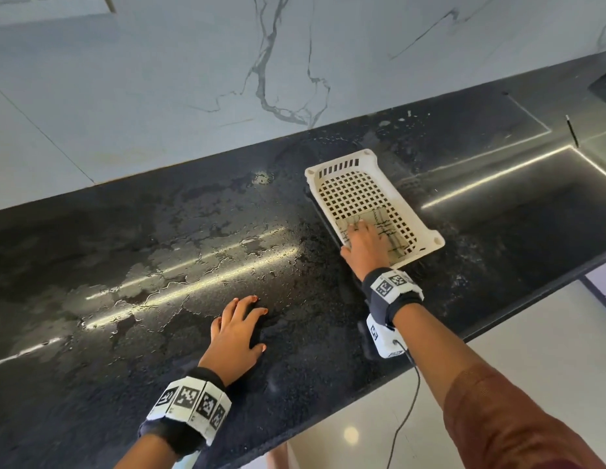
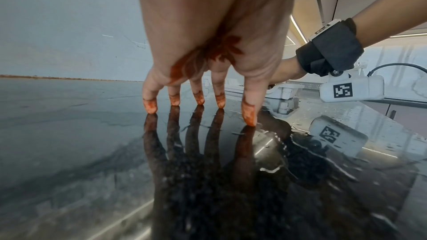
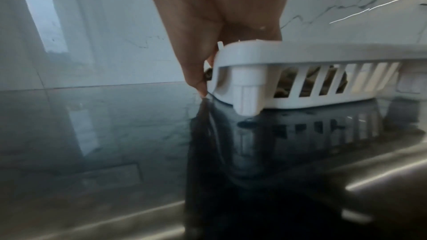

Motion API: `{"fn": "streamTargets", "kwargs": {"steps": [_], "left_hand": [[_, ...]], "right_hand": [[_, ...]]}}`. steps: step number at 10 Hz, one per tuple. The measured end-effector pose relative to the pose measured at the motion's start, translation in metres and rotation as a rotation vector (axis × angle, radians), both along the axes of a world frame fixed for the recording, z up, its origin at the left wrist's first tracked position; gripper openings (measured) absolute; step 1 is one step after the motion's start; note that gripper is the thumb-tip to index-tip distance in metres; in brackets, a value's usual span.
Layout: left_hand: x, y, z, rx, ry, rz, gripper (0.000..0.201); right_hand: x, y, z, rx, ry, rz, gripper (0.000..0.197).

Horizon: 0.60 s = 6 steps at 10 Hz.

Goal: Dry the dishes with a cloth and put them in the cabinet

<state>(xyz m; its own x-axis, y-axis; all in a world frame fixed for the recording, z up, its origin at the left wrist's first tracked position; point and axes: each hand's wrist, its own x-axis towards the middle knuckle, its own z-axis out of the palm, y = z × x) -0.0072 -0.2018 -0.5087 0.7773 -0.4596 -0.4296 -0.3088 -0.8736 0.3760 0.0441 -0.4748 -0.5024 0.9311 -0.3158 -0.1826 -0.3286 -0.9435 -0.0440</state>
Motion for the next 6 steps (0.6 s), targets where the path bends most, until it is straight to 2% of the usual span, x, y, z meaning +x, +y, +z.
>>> {"fn": "streamTargets", "kwargs": {"steps": [3,5,6], "left_hand": [[0.007,0.009,0.006,-0.021,0.015,-0.046,0.060],[0.008,0.047,0.027,-0.058,0.038,0.021,0.055],[0.002,0.071,0.040,-0.114,0.055,0.051,0.048]], "right_hand": [[-0.004,0.020,0.005,0.011,0.084,0.011,0.056],[-0.006,0.028,0.020,0.050,0.170,-0.032,0.066],[-0.014,0.051,0.028,0.075,0.058,-0.013,0.059]]}}
